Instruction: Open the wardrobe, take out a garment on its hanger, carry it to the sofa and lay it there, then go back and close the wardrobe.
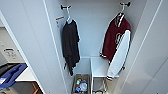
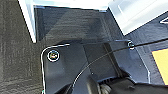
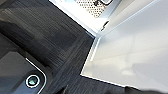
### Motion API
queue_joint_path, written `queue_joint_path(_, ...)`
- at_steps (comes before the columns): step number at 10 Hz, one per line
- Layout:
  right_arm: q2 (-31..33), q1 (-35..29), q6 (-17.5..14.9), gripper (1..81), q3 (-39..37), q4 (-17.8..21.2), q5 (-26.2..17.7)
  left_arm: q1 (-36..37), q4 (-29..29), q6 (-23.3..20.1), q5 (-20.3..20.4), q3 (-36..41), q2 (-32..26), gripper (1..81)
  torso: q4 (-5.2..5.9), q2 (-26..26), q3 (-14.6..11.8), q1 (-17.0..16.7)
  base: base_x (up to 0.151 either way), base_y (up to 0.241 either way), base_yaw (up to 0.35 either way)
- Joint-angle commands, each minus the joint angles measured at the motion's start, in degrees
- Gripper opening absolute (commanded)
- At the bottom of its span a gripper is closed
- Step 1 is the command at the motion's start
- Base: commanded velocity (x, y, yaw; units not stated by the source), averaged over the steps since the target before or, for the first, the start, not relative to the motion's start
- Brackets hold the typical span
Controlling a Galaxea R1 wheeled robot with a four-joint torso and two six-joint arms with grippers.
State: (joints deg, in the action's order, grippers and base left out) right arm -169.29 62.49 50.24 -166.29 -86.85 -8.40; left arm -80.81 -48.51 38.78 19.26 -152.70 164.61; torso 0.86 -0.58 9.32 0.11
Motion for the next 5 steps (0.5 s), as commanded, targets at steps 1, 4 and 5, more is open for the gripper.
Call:
queue_joint_path(1, 0.5, -1.2, 0.2, 81.1, 3.4, 11.1, 0.9, 2.4, -0.3, -0.5, -1.1, -0.2, -0.2, 81.1, 0.0, 0.0, 0.0, 0.0, 0.0, 0.0, 0.0)
queue_joint_path(4, 1.7, 6.0, 0.2, 81.1, 9.7, 20.3, 2.4, 2.4, -0.3, -0.5, -0.9, -0.2, 0.5, 81.1, 0.0, 0.0, 0.0, 0.0, 0.0, 0.0, 0.0)
queue_joint_path(5, 2.4, 8.8, 0.1, 81.1, 11.8, 23.7, 5.0, 2.4, -0.7, -0.5, -1.3, -0.2, 1.3, 81.1, 0.0, 0.0, 0.0, 0.0, 0.0, 0.0, 0.0)
